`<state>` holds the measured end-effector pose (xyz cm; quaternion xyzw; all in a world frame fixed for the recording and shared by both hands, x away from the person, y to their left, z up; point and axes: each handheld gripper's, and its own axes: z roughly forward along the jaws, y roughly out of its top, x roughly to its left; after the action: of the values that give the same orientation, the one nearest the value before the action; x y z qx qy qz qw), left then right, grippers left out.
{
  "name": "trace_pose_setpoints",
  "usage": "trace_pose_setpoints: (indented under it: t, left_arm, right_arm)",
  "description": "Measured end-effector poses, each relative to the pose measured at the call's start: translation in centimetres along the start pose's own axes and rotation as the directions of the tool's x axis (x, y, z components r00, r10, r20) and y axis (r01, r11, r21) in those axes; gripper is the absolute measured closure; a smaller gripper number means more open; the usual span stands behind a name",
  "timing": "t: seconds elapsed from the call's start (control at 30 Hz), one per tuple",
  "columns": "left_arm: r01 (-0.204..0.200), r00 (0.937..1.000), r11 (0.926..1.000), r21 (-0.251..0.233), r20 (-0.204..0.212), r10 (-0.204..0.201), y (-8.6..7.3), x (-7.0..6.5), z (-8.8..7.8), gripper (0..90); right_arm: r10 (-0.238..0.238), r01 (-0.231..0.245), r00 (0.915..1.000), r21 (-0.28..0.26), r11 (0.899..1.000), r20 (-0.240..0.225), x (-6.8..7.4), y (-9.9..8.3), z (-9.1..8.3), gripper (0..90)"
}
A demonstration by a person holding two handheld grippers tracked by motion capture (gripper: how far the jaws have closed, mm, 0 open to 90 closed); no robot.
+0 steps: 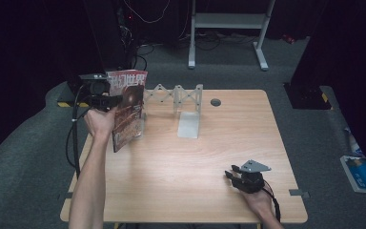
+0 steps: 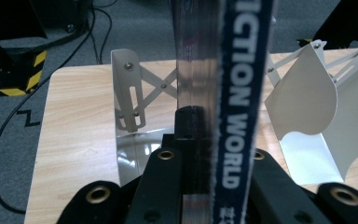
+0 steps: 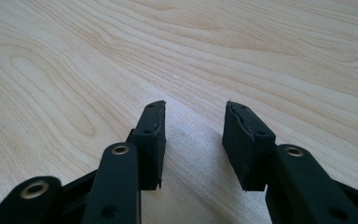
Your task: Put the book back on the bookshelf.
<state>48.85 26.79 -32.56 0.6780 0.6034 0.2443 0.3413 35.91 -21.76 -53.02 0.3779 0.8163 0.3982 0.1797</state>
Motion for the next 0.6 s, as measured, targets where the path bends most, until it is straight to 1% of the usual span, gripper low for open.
trace_pose_setpoints:
  t: [0.1,0.2,0.3,0.37,0.5,0.6]
  left_arm:
    - [0.013,0.9999,0.9997,-0.022,0.0,-0.013,-0.1,0.1,0.2,83.8]
    - [0.06,0.9982,0.9969,-0.051,0.006,-0.06,-0.5,0.4,0.5,83.8]
    - [0.083,0.9966,0.9932,-0.082,0.005,-0.082,-0.9,0.6,0.7,83.8]
    - [0.09,0.996,0.9908,-0.101,0.007,-0.09,-1.1,0.6,0.8,83.8]
    - [0.107,0.9942,0.9853,-0.133,0.025,-0.104,-1.4,0.7,1.0,83.8]
    - [0.101,0.9948,0.9837,-0.149,0.019,-0.1,-1.7,0.5,1.4,83.8]
  right_arm:
    - [-0.004,0.004,1.0,-0.001,1.0,0.002,0.0,0.0,0.0,59.1]
    - [-0.004,0.004,1.0,-0.001,1.0,0.004,0.0,0.0,0.0,59.1]
    - [-0.008,0.008,1.0,-0.001,1.0,0.004,0.0,0.0,0.0,59.0]
    - [-0.007,0.007,1.0,-0.001,1.0,0.004,0.0,0.0,0.0,59.0]
    - [-0.007,0.007,1.0,0.0,1.0,0.004,0.0,0.0,0.0,59.0]
    - [-0.006,0.006,1.0,0.002,1.0,0.007,0.1,0.0,-0.1,58.9]
